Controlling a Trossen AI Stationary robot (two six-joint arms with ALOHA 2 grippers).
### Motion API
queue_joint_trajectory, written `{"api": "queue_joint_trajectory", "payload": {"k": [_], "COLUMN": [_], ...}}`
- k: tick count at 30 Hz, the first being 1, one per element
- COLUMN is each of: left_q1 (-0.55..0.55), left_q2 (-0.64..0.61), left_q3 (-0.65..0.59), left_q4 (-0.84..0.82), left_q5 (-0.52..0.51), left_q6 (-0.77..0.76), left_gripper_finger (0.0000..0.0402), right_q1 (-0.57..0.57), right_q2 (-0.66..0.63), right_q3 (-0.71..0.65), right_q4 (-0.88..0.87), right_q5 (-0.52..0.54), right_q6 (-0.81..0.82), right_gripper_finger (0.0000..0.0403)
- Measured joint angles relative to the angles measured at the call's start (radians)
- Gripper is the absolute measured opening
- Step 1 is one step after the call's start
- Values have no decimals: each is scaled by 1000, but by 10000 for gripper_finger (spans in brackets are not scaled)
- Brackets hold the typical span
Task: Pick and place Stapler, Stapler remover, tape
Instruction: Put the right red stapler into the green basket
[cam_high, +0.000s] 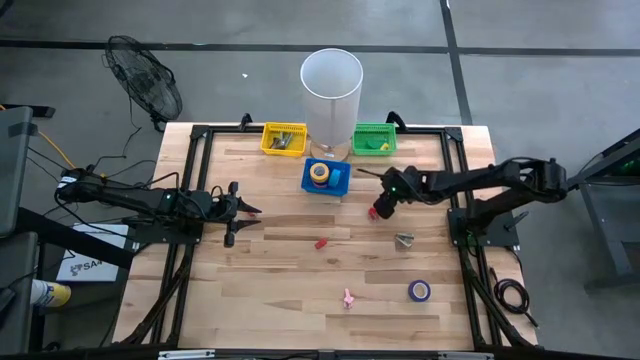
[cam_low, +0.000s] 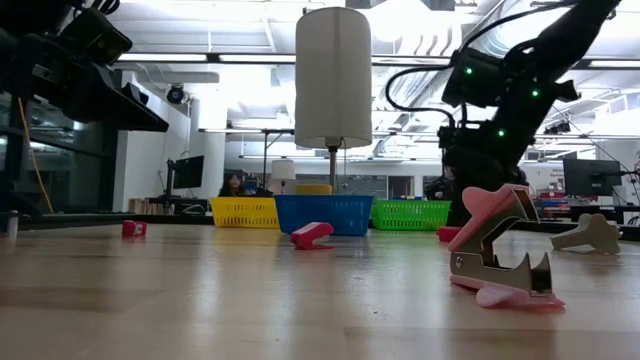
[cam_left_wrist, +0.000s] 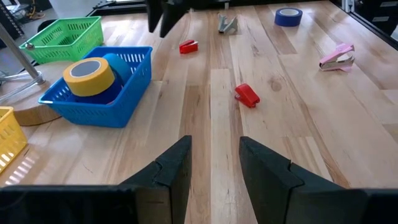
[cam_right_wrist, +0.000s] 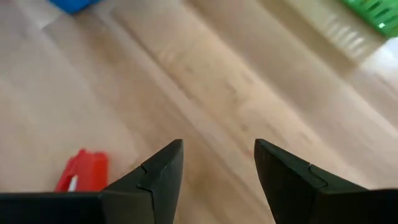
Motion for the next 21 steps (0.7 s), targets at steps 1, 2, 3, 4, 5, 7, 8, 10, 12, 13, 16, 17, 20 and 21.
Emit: {"api": "queue_joint_trajectory", "payload": {"k": [1, 2, 3, 4, 5, 7, 8, 10, 12, 13, 16, 17, 20, 21], "left_q1": [0, 0, 0, 0, 0, 0, 0, 0, 0, 0, 0, 0, 0, 0], "left_q2": [0, 0, 0, 0, 0, 0, 0, 0, 0, 0, 0, 0, 0, 0], "left_q3": [0, 0, 0, 0, 0, 0, 0, 0, 0, 0, 0, 0, 0, 0], "left_q4": [0, 0, 0, 0, 0, 0, 0, 0, 0, 0, 0, 0, 0, 0], "left_q5": [0, 0, 0, 0, 0, 0, 0, 0, 0, 1, 0, 0, 0, 1], "left_q6": [-1, -1, -1, -1, -1, -2, -2, -2, -5, -6, -6, -6, -6, -6], "left_gripper_finger": [131, 131, 131, 131, 131, 131, 131, 131, 131, 131, 131, 131, 131, 131], "right_q1": [10, 20, 30, 40, 50, 68, 76, 93, 112, 122, 157, 168, 198, 206], "right_q2": [0, 0, 0, 0, 0, 0, 0, 0, 0, 0, 0, 0, 0, 0], "right_q3": [-3, -5, -5, -6, -6, -6, -6, -6, -6, -6, -6, -6, -6, -6], "right_q4": [1, 0, -7, -11, -11, -9, -10, -10, -10, -10, -10, -10, -10, -10], "right_q5": [-2, -8, -12, -16, -18, -19, -20, -26, -28, -28, -29, -27, -23, -23], "right_q6": [6, 8, 10, 10, 10, 15, 17, 18, 29, 34, 52, 55, 59, 62], "right_gripper_finger": [190, 190, 190, 190, 190, 190, 190, 190, 190, 190, 190, 190, 190, 190]}}
